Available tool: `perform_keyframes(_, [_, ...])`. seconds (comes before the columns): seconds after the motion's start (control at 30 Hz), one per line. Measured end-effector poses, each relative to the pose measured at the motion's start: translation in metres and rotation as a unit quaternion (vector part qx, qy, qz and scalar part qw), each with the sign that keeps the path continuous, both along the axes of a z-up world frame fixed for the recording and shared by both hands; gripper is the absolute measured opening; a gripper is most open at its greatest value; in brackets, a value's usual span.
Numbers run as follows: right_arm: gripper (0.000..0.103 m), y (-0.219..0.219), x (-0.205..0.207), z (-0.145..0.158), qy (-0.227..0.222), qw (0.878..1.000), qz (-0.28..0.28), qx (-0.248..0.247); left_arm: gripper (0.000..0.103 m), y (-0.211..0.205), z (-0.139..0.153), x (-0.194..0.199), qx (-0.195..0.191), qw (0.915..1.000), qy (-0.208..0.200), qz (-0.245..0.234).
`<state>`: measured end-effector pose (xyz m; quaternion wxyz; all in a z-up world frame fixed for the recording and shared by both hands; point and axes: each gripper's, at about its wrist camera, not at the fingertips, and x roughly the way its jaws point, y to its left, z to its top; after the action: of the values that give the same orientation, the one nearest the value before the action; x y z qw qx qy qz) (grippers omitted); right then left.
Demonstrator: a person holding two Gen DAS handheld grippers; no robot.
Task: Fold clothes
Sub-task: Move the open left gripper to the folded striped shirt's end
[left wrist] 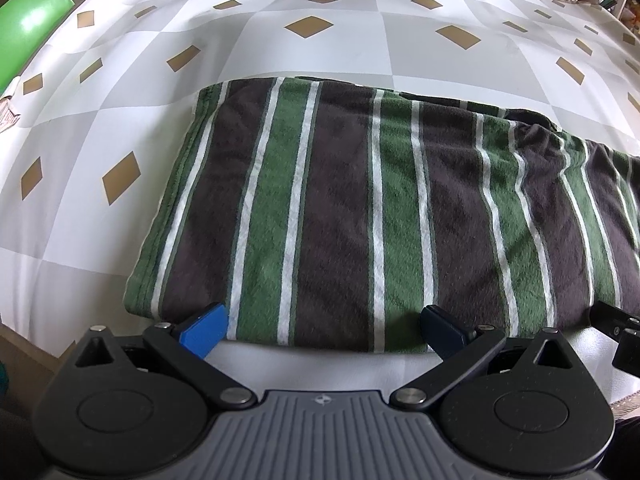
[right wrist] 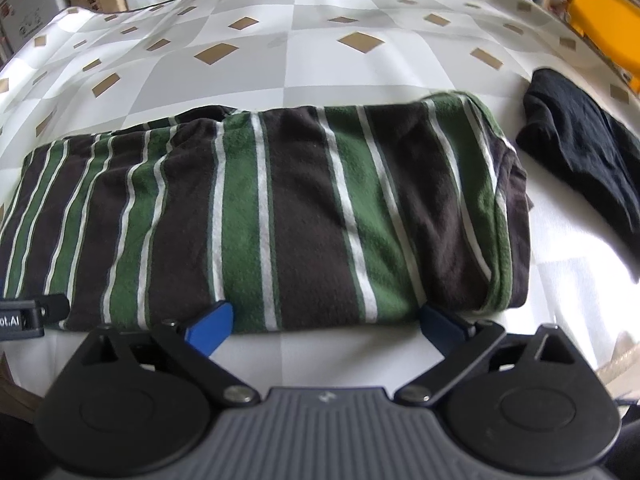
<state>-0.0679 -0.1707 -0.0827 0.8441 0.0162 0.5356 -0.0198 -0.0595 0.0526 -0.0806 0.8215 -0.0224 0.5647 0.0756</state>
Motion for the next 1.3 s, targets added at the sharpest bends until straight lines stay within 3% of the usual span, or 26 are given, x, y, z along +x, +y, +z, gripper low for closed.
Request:
perform_keyframes(0.17, [0.099,-0.003,0.001,0.003,-0.003,1.0,-0.013,0.013,0.103,0.004,0.003,-0.003,0.006,0.9999,0.0,0.011])
perform_keyframes(0.4, [0.097,-0.011,0.0,0.016,-0.052,0.998,-0.032,0.022,0.103,0.018,0.005,-0.006,0.01,0.9989,0.004,0.047])
perform_keyframes(0.6, [0.097,-0.005,0.005,0.01,-0.029,0.999,-0.012,0.008,0.103,0.035,0.005,-0.007,-0.005,0.9962,0.007,0.087])
perform_keyframes(0.87, [0.097,-0.004,0.005,0.01,-0.025,1.0,-0.017,0.009,0.103,0.069,0.005,-0.013,-0.063,0.9842,0.014,0.165])
perform_keyframes(1.17, [0.097,0.008,0.006,0.022,-0.049,0.998,0.005,0.03,0.103,0.086,0.007,-0.015,-0.098,0.9749,0.01,0.2])
perform_keyframes(1.3, [0.097,0.019,0.006,0.027,-0.058,0.997,0.034,0.039,0.102,0.095,0.003,-0.016,-0.133,0.9657,0.001,0.223])
